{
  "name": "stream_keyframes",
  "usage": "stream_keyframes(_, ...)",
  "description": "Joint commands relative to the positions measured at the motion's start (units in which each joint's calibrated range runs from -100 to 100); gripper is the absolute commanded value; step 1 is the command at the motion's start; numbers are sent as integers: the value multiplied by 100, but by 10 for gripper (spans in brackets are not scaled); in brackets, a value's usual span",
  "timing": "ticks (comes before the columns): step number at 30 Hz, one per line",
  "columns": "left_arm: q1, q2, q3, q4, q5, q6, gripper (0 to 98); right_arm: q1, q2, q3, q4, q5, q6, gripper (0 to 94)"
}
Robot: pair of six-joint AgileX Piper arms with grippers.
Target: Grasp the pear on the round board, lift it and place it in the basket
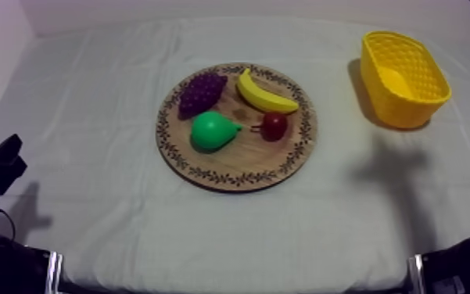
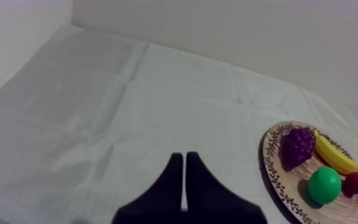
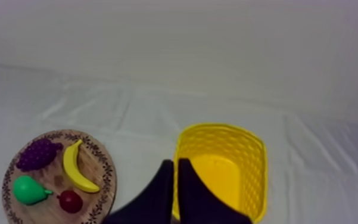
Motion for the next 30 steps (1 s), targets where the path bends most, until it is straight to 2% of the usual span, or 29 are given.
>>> stream_keyframes(1, -1, 0, 5, 2, -1, 2, 1, -62, 744, -1070, -169, 301, 447, 11)
stream_keyframes(7, -1, 0, 5, 2, -1, 2, 1, -290, 1592, -1923, -492, 946, 1132, 10)
stream_keyframes(14, -1, 0, 5, 2, -1, 2, 1, -838, 2368, -2247, -587, 1390, 1672, 12)
stream_keyframes(21, -1, 0, 5, 2, -1, 2, 1, -1379, 3319, -2643, -577, 1925, 2024, 21)
stream_keyframes(30, -1, 0, 5, 2, -1, 2, 1, -1805, 4271, -3270, -572, 2319, 2216, 11)
